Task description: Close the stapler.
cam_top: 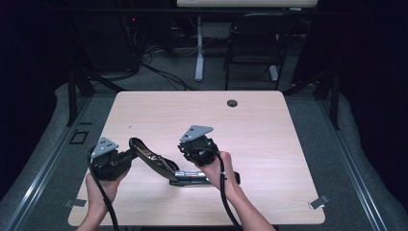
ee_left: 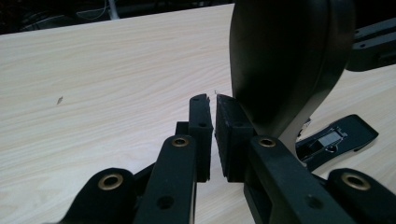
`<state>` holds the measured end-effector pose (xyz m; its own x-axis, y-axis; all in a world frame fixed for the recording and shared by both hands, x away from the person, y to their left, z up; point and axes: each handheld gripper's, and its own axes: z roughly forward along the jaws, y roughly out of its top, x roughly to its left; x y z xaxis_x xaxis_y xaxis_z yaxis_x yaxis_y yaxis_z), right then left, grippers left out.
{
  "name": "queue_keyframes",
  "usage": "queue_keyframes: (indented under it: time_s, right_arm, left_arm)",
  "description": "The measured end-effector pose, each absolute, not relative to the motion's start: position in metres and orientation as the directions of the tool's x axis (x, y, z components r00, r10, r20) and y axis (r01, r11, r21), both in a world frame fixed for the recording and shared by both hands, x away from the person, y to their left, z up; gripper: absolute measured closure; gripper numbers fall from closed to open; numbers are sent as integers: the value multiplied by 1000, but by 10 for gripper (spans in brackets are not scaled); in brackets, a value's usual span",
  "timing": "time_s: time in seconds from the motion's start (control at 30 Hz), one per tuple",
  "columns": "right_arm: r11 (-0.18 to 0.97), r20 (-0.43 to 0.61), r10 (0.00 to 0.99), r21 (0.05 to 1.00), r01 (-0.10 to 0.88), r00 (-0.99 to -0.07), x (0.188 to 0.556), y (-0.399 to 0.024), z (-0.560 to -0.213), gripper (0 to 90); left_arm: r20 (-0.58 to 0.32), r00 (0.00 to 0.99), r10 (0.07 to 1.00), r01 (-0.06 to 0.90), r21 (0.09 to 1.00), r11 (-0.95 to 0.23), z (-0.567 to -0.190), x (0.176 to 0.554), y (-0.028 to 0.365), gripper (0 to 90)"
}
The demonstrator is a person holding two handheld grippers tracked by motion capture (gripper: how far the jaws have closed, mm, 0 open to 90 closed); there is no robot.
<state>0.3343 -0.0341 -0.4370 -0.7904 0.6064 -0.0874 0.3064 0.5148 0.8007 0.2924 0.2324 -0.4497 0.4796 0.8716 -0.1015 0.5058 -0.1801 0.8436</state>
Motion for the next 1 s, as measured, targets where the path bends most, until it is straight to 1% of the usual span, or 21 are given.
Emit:
queue_keyframes:
  time_s: [0.23, 0.5, 0.6, 0.8, 1.0]
  right_arm:
    - [514, -91, 596, 807, 292, -798, 333, -27, -431, 855]
    - [524, -101, 581, 806, 276, -808, 331, -14, -429, 848]
    - [529, -109, 575, 806, 267, -811, 330, -11, -426, 855]
    - [524, -113, 558, 816, 243, -822, 325, -7, -421, 900]
    - [518, -108, 537, 825, 226, -837, 321, -4, -417, 900]
  left_arm:
    - [-101, 494, 863, 485, 856, -177, -449, 295, 222, 898]
    - [-105, 507, 855, 480, 859, -179, -451, 300, 212, 900]
    - [-102, 513, 852, 478, 859, -184, -451, 301, 209, 900]
    - [-96, 526, 845, 472, 860, -196, -452, 302, 203, 900]
    - [-80, 555, 828, 463, 857, -228, -453, 304, 191, 900]
